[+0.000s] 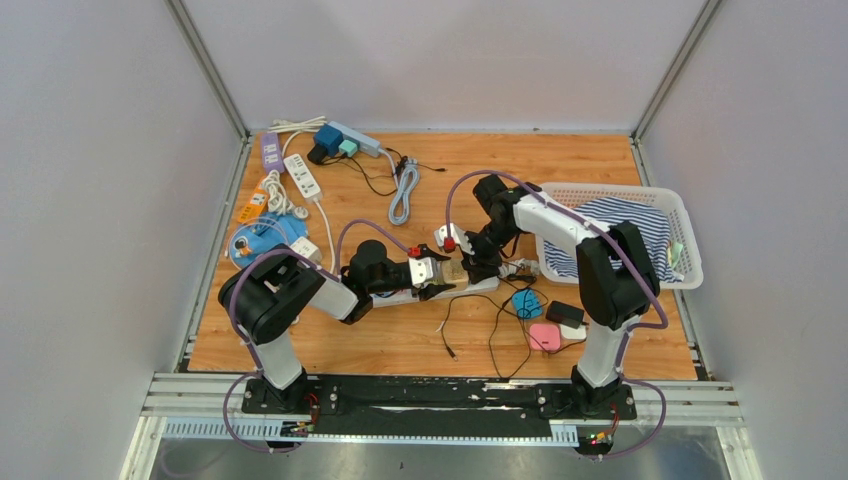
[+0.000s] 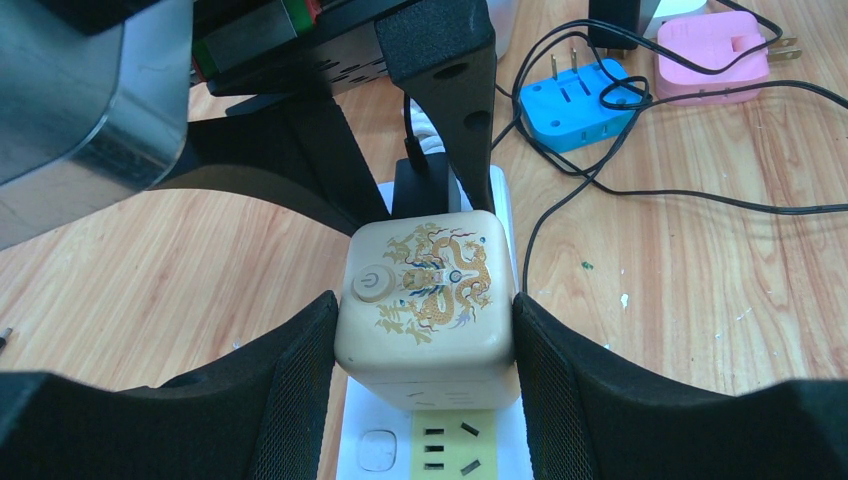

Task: Pull the plug off the socket
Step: Remove the plug from the socket.

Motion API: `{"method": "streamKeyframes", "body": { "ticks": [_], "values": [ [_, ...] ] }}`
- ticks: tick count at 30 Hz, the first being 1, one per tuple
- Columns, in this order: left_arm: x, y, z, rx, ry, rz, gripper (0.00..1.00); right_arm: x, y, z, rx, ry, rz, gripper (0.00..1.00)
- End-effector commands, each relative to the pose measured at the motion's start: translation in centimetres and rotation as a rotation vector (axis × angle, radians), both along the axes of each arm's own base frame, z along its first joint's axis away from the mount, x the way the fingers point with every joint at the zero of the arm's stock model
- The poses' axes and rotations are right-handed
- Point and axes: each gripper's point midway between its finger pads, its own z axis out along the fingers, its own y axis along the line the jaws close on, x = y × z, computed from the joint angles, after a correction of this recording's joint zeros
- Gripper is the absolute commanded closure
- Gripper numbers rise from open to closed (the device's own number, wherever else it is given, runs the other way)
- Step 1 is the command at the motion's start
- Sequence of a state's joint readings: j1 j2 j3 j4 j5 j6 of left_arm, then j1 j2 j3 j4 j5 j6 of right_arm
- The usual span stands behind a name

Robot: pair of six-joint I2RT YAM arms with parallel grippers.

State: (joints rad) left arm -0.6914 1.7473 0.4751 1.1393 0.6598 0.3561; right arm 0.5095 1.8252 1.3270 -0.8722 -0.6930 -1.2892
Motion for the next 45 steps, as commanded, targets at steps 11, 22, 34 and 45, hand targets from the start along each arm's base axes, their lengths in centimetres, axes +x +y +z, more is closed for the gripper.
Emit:
{"method": "streamKeyframes", "body": {
  "ticks": [11,22,34,45],
  "values": [
    [0.1,1.0,-3.4,0.105,0.051,0.047,0.95,-2.3,-1.3,0.7,-0.035,0.07,-0.001,0.49],
    [0.0,1.0,-3.3,0.098,0.05,0.044,0.94,-2.4,-1.6,1.3,-0.055,0.061,-0.006,0.44],
    [-0.1,1.0,-3.1,0.094,0.045,0.042,0.94,-0.8,-2.6,-0.3,-0.125,0.052,-0.079,0.54],
    [-0.1,1.1,-3.1,0.093,0.045,0.043,0.94,-0.6,-2.9,-0.7,-0.135,0.033,-0.085,0.67]
  ]
}}
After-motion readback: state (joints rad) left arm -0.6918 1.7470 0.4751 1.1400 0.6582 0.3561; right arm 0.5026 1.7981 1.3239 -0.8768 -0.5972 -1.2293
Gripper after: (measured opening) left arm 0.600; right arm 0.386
